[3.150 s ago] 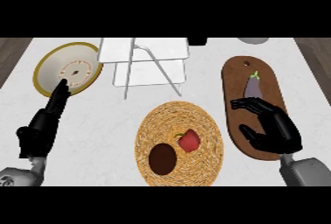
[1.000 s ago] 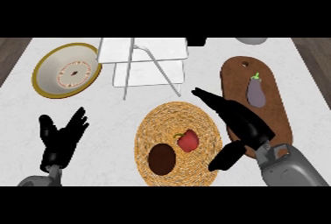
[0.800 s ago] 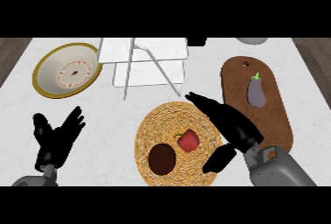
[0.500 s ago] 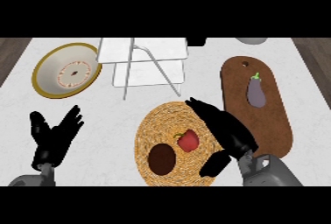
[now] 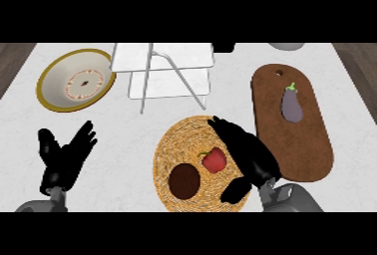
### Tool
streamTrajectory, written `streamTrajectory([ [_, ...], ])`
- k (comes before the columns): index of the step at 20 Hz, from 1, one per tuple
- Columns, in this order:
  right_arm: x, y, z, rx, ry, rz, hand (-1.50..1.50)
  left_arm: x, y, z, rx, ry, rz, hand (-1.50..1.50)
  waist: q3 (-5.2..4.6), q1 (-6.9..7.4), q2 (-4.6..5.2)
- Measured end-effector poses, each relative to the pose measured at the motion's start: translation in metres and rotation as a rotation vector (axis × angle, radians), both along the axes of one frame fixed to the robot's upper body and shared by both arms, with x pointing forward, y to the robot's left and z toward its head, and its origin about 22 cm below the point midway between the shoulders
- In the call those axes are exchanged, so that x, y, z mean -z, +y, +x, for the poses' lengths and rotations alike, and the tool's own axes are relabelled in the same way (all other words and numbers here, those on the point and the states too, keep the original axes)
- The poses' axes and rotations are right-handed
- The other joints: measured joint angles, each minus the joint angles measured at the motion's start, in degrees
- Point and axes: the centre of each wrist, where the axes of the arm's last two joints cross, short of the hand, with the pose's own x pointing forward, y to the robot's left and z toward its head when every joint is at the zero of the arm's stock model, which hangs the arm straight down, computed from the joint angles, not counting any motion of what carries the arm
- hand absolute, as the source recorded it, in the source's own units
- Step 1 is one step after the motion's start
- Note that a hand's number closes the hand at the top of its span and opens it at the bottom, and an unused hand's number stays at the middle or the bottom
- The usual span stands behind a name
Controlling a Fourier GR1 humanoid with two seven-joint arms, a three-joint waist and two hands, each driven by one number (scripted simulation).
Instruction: Pick the bell pepper from the placemat and place it in the tiered shelf
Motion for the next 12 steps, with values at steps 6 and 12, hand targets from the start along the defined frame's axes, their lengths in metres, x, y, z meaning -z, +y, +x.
streamTrajectory([
  [6, 0.019, 0.009, 0.001, 0.019, -0.009, -0.041, -1.5, 0.003, 0.001, 0.002, 0.001, 0.001, 0.001, 0.0, -0.01, 0.01, 0.0],
  [12, 0.034, 0.014, 0.012, 0.048, -0.034, -0.075, -1.5, 0.006, -0.007, -0.002, 0.002, 0.004, 0.001, 0.0, 0.0, 0.05, 0.02],
])
